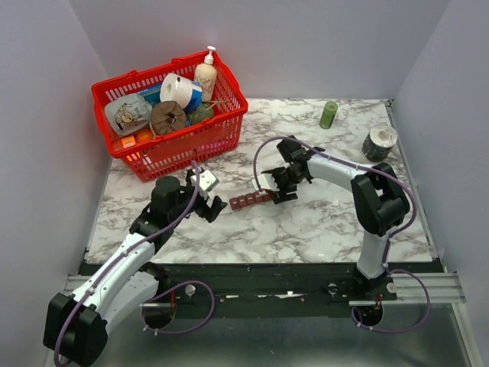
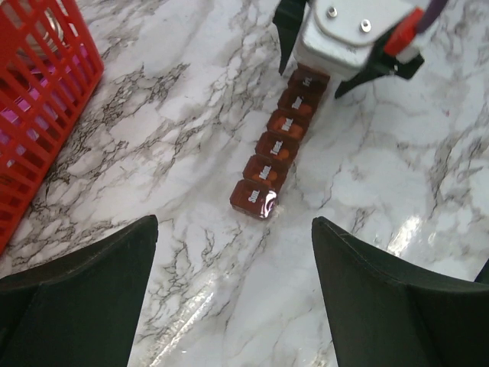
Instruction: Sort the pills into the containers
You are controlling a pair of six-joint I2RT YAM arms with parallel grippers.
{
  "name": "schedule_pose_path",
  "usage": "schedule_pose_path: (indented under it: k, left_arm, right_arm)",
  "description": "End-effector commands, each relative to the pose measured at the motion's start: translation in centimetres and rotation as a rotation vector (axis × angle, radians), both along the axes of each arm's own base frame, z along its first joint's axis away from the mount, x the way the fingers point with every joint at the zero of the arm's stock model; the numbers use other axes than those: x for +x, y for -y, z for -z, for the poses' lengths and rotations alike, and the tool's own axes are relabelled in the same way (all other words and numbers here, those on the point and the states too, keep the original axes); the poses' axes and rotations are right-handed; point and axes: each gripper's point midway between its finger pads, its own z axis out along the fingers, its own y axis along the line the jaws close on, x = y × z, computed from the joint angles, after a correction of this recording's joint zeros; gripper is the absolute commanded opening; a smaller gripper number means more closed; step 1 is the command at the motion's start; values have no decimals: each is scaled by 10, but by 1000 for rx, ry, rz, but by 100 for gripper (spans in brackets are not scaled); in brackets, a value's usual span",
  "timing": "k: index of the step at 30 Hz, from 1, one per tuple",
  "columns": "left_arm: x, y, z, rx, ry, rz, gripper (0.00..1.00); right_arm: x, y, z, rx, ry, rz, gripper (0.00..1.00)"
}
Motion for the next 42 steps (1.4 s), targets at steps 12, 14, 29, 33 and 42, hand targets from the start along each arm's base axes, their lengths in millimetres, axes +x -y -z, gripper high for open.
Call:
schedule_pose_path:
  k: [12, 14, 29, 33, 42]
  left_arm:
    - [-5, 18, 58, 316, 185, 350, 88]
    - [-9, 22, 71, 364, 184, 408, 86]
    - [1, 46, 101, 461, 229, 524, 78]
    - [7, 48, 103, 479, 205, 511, 79]
    - [21, 47, 111, 485, 149, 453, 83]
  right_arm:
    - [-7, -3, 7, -23, -30, -37, 64]
    - [-8, -3, 9, -28, -28, -39, 60]
    - [-6, -4, 8, -15, -25, 6, 42]
    - [-6, -4, 6, -9, -23, 13, 40]
    - [-9, -4, 5, 8, -4, 13, 37]
